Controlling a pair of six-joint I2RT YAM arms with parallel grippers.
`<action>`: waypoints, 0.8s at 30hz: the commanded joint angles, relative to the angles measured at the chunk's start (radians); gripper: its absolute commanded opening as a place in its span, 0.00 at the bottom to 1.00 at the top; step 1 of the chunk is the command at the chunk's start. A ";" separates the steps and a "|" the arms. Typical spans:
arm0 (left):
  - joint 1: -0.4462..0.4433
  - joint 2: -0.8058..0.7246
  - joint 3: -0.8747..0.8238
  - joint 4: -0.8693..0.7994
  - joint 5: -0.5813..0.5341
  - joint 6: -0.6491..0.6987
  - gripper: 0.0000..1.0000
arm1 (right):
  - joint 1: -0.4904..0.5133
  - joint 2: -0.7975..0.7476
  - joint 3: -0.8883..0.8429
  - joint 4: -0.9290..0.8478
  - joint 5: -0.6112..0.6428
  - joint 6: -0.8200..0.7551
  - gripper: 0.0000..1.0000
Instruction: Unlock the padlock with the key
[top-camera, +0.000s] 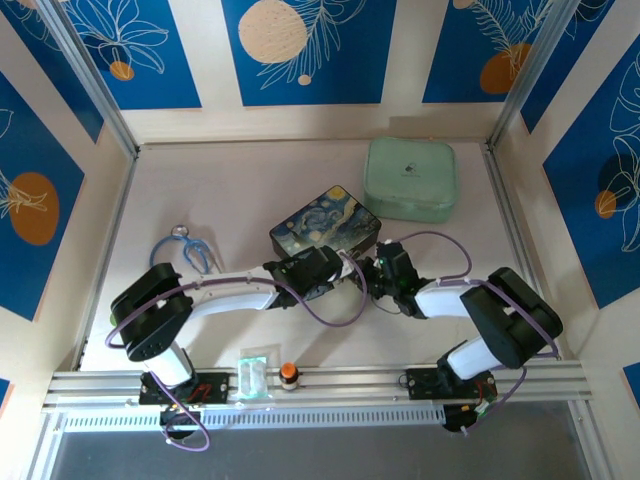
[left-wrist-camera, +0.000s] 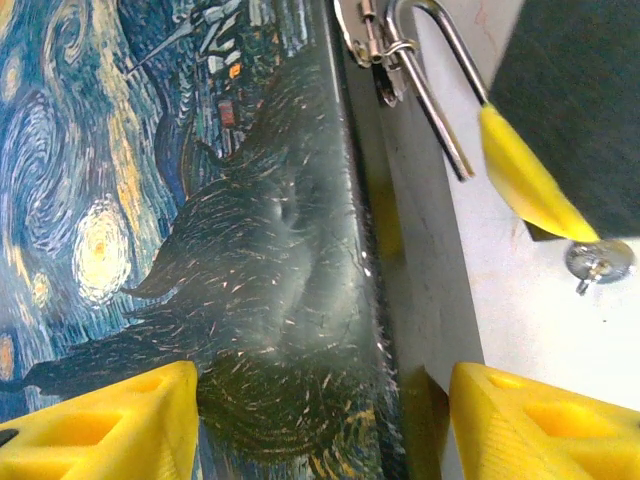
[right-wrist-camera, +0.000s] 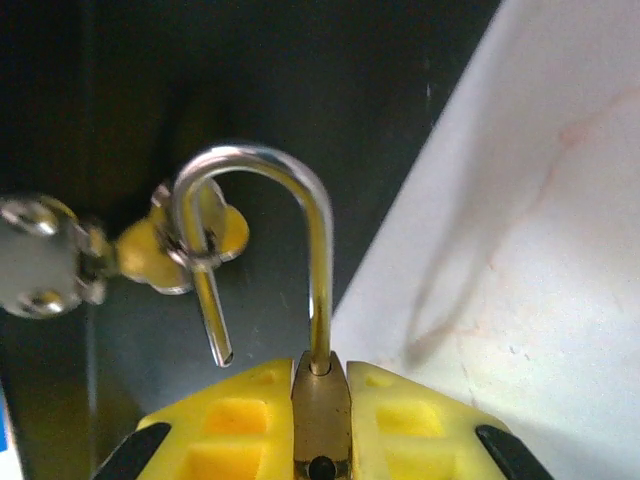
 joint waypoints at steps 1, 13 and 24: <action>-0.006 0.071 -0.033 -0.213 0.044 0.005 0.63 | -0.014 -0.016 0.010 0.076 -0.028 -0.011 0.13; -0.006 0.056 -0.042 -0.223 0.021 0.011 0.63 | -0.130 -0.021 -0.019 0.100 -0.134 -0.014 0.12; -0.004 0.041 -0.046 -0.219 -0.039 -0.006 0.63 | -0.182 -0.084 0.005 -0.059 -0.198 -0.036 0.12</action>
